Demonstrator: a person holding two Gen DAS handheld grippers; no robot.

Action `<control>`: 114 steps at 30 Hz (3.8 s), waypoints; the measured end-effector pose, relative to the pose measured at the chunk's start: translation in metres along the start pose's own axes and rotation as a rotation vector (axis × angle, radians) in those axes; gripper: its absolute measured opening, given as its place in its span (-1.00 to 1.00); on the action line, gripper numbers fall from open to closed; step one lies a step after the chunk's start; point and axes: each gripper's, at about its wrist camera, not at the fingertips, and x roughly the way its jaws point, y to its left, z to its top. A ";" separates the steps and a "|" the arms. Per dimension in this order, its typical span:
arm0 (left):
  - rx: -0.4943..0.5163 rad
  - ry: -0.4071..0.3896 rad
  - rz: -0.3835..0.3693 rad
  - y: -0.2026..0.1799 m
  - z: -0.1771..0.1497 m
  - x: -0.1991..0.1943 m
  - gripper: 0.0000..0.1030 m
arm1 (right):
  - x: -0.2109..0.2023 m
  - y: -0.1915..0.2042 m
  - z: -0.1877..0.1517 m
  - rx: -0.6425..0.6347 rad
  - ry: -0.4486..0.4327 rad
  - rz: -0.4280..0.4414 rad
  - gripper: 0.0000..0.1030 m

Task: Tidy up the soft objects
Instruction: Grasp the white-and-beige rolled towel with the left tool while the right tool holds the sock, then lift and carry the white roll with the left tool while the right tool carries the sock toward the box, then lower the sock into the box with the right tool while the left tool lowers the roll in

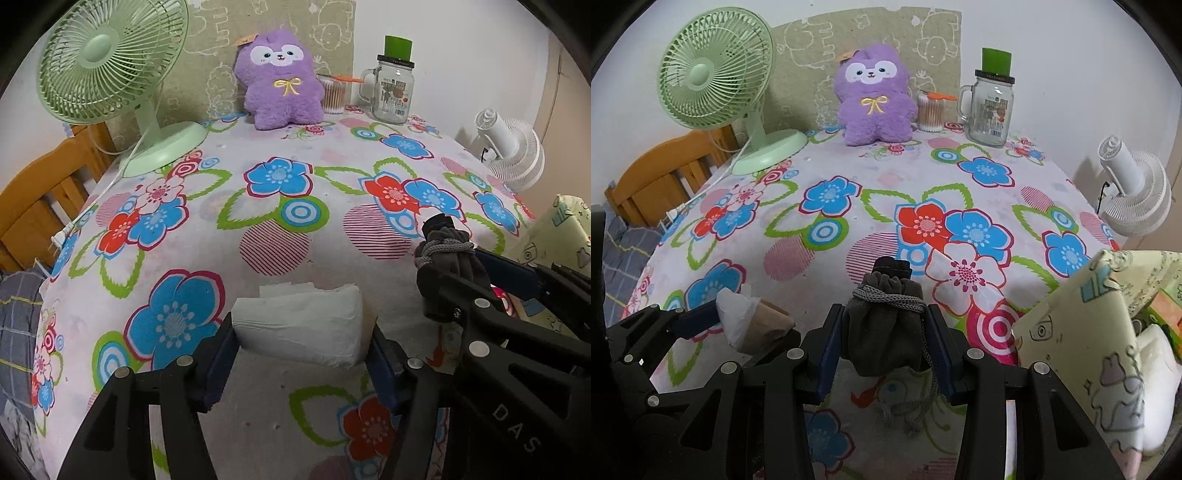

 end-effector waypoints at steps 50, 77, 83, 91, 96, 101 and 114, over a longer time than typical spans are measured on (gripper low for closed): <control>0.038 -0.230 0.060 -0.056 -0.036 -0.155 0.30 | -0.162 -0.005 -0.034 -0.032 -0.209 0.032 -0.09; 0.095 -0.291 0.001 -0.117 -0.006 -0.180 0.30 | -0.202 -0.064 -0.016 -0.013 -0.253 -0.024 -0.09; 0.116 -0.292 -0.018 -0.135 0.003 -0.176 0.30 | -0.202 -0.084 -0.012 0.003 -0.256 -0.038 -0.09; 0.154 -0.282 -0.049 -0.165 0.016 -0.166 0.30 | -0.200 -0.115 -0.012 0.033 -0.251 -0.066 -0.09; 0.182 -0.273 -0.064 -0.183 0.021 -0.156 0.30 | -0.197 -0.135 -0.012 0.058 -0.244 -0.088 -0.09; 0.209 -0.261 -0.088 -0.200 0.027 -0.147 0.30 | -0.192 -0.155 -0.013 0.081 -0.233 -0.110 -0.09; 0.253 -0.203 -0.127 -0.233 0.038 -0.116 0.34 | -0.167 -0.189 -0.011 0.115 -0.187 -0.130 -0.08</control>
